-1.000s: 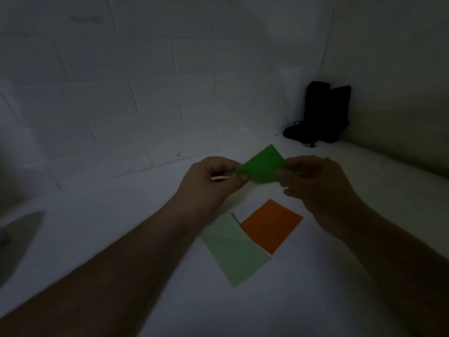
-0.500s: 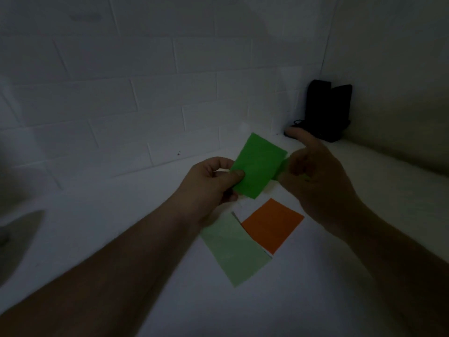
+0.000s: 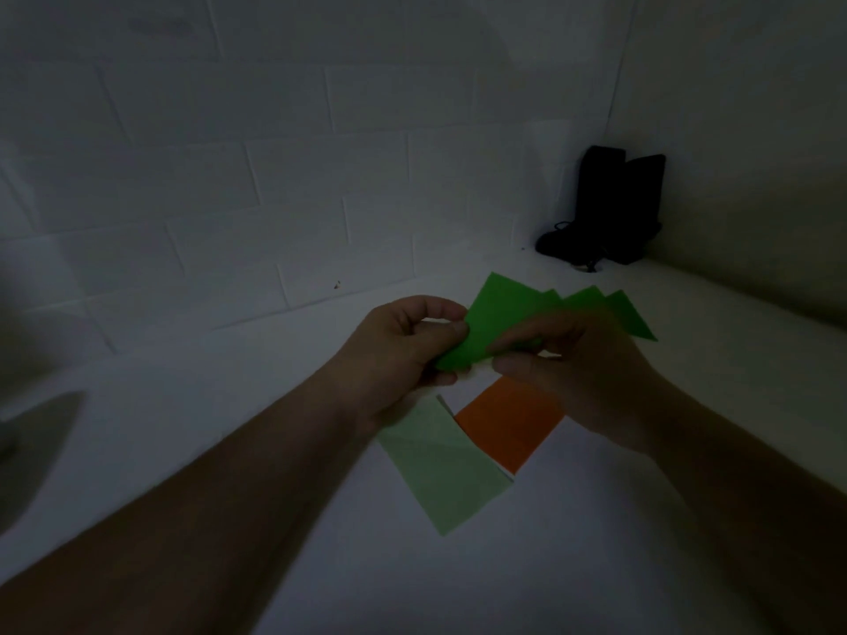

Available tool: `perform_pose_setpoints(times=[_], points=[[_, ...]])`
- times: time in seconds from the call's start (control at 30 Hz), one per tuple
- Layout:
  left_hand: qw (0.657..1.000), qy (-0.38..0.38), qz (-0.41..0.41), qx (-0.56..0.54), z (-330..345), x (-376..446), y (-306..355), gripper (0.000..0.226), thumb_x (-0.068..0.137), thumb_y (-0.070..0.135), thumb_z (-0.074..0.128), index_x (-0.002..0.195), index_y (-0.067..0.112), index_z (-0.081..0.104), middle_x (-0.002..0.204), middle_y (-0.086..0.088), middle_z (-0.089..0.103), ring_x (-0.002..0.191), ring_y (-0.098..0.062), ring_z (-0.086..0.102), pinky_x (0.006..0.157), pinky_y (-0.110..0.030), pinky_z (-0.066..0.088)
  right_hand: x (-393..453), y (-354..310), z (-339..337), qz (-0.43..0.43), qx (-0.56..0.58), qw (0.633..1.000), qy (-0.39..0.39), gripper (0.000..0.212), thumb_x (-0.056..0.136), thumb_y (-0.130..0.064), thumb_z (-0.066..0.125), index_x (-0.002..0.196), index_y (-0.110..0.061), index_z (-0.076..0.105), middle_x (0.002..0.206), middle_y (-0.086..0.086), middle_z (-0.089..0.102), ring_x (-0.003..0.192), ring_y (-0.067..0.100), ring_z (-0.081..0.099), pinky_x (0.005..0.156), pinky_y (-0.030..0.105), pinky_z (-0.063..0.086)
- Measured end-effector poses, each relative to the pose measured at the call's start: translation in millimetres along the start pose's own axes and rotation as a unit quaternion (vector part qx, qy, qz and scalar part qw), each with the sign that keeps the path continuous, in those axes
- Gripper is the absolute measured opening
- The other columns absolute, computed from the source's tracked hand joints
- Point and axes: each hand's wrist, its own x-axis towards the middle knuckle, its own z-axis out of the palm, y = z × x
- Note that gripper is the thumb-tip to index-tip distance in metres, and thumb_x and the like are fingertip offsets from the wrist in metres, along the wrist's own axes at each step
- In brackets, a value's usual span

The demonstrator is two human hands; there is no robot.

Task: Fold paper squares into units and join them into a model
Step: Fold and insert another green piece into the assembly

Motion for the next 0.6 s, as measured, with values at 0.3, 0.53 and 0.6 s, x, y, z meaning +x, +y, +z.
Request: perform_pose_setpoints(times=[0.3, 0.53, 0.6], points=[[0.997, 0.013, 0.076, -0.025, -2, -1, 0, 0.019, 0.094, -0.005, 0.065, 0.106, 0.01, 0.064, 0.087, -0.016, 0.077, 0.079, -0.026, 0.074, 0.069, -0.032, 0.059, 1, 0, -4, 0.014, 0.052, 0.999, -0.01, 0.025, 0.079, -0.004, 0.08, 0.072, -0.028, 0.076, 0.075, -0.003, 0.075, 0.075, 0.013, 0.071, 0.07, 0.021, 0.058], [0.991, 0.006, 0.128, 0.037, 5, -2, -3, 0.029, 0.088, -0.017, 0.065, 0.094, 0.011, 0.07, 0.081, -0.013, 0.068, 0.079, -0.025, 0.066, 0.075, -0.033, 0.06, 4, 4, -2, 0.058, 0.103, 0.993, 0.022, 0.016, 0.091, -0.013, 0.07, 0.078, -0.022, 0.072, 0.077, 0.004, 0.073, 0.081, 0.029, 0.073, 0.08, 0.049, 0.063], [0.991, -0.005, 0.125, 0.037, 7, -4, -3, 0.033, 0.087, -0.018, 0.064, 0.095, 0.013, 0.071, 0.08, -0.001, 0.073, 0.084, -0.026, 0.07, 0.08, -0.037, 0.061, 5, 5, 0, 0.07, 0.128, 0.988, 0.048, 0.011, 0.091, -0.014, 0.07, 0.08, -0.018, 0.07, 0.071, 0.001, 0.071, 0.074, 0.023, 0.072, 0.079, 0.047, 0.063]])
